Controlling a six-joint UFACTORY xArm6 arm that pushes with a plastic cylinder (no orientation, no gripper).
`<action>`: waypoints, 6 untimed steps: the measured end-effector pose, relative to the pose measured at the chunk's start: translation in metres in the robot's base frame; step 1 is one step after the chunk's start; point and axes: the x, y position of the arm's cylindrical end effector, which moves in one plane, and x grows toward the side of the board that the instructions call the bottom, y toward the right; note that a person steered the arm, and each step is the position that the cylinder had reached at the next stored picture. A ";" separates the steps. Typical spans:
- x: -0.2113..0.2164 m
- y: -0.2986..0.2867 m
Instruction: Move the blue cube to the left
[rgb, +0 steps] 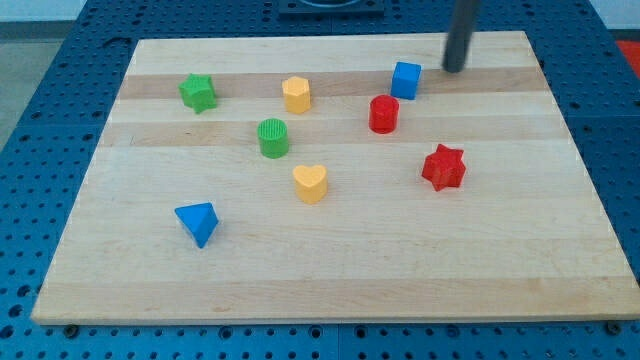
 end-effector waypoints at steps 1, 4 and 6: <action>0.022 0.024; 0.040 -0.061; 0.051 -0.121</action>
